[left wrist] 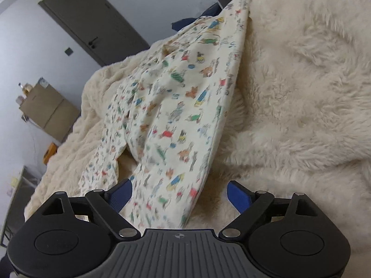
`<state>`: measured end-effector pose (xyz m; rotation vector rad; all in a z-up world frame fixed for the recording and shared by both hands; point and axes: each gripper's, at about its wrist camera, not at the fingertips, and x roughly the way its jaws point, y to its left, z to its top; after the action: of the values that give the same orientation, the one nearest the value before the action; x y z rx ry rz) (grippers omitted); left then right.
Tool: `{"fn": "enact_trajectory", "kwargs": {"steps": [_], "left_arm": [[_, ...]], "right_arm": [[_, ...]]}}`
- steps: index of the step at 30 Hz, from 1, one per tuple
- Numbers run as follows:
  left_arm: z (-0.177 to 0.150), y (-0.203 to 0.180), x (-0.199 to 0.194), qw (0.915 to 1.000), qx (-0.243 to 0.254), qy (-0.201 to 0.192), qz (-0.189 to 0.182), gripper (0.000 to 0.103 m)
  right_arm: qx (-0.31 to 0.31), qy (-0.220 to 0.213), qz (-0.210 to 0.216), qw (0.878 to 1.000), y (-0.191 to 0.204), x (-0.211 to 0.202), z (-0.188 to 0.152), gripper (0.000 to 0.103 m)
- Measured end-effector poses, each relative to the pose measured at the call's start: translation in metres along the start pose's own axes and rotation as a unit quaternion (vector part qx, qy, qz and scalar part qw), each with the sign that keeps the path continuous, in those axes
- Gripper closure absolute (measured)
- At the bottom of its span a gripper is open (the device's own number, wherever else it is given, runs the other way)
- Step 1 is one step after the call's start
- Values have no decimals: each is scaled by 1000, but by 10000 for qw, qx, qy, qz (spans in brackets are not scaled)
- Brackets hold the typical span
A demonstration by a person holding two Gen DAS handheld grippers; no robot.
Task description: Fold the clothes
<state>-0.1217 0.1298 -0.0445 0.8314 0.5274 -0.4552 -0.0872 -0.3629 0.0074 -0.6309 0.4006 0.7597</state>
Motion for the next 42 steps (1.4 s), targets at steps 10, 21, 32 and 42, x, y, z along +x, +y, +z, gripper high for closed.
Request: {"fn": "enact_trajectory", "kwargs": {"steps": [10,21,32,42], "left_arm": [[2,25,-32,9966,-605,-558,56,17],[33,-4,17,9951,-267,-215,926,17],[38,-13,28,9933,-254,-124,1117,17],[30,-17,28,9893,-125,-431,1390,62]], "right_arm": [[117,-62,-79,9999,12,10,-2,30],[663,-406,-82,9969,10,13,-9,32],[880,-553,-157,9945,2,12,-19,33],[31,-229,-441,9988,5,16,-13,50]]}}
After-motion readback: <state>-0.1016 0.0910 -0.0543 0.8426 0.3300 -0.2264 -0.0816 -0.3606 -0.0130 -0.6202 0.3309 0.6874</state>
